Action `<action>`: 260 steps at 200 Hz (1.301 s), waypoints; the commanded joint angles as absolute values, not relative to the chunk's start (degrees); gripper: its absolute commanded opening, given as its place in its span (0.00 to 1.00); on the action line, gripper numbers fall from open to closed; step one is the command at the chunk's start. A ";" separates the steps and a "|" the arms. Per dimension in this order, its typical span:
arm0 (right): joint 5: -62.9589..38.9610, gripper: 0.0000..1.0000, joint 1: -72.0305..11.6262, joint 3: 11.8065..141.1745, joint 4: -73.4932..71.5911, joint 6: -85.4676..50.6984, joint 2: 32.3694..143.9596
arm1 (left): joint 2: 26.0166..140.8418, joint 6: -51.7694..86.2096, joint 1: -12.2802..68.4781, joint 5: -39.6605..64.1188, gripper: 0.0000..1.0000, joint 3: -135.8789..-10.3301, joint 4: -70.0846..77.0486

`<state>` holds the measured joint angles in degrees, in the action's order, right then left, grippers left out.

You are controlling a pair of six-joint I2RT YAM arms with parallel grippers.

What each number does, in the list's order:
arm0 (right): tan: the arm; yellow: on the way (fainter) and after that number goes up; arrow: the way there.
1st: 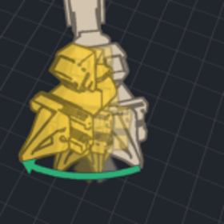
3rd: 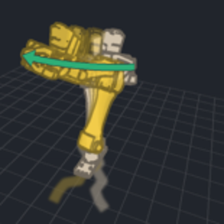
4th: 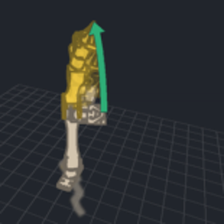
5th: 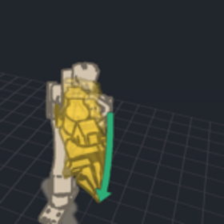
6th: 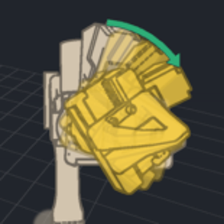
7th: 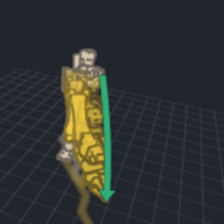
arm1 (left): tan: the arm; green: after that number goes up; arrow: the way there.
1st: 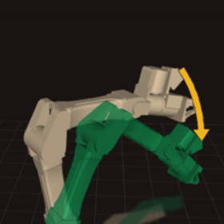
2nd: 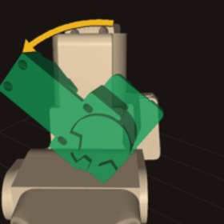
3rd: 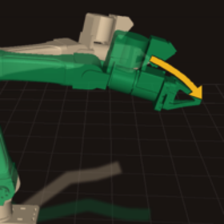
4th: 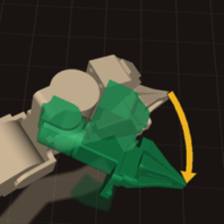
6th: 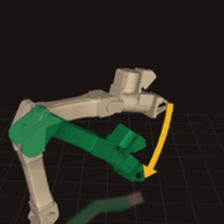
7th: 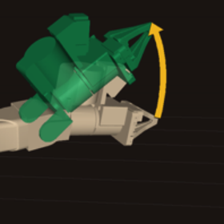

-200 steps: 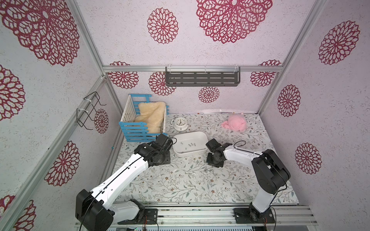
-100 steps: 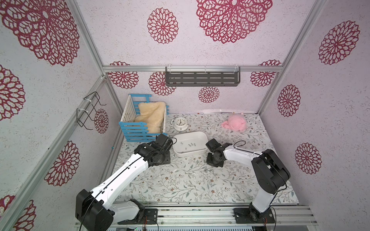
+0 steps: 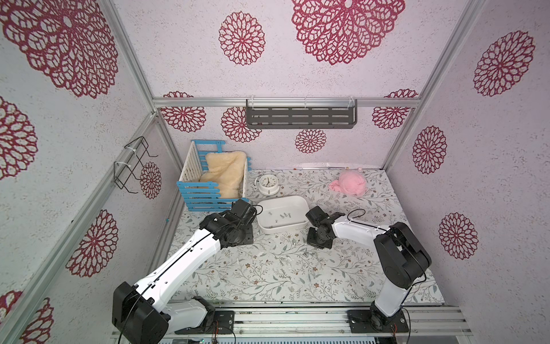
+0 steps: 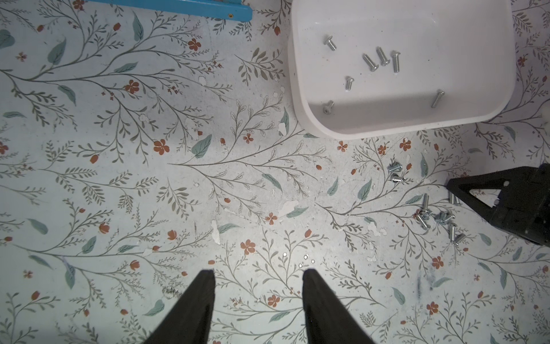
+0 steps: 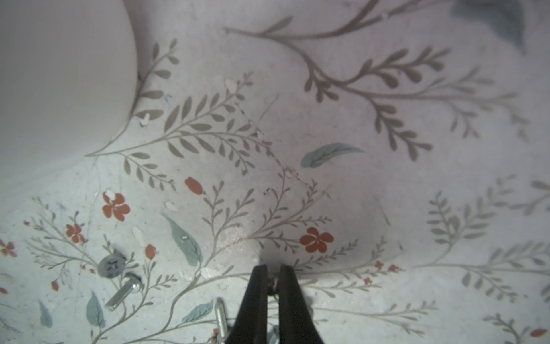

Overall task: Put the screws on the desktop into the storage box
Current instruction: Pick up the screw from the center of the board, then place the screw in the storage box.

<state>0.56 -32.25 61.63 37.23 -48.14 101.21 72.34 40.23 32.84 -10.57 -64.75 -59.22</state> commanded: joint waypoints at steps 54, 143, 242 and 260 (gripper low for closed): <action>1.72 0.01 -32.24 64.82 39.83 -47.55 98.52 | 71.12 40.35 32.52 -10.69 0.53 -63.90 -58.56; 2.27 0.00 -32.78 69.11 43.96 -47.24 95.30 | 70.70 40.43 32.55 -10.73 0.53 -63.65 -58.56; 2.38 0.00 -34.60 89.27 51.02 -45.02 98.74 | 69.40 40.77 32.57 -10.90 0.53 -63.37 -58.49; 2.03 0.00 -34.94 94.12 51.72 -44.73 101.24 | 68.49 40.91 32.57 -11.22 0.53 -62.98 -58.51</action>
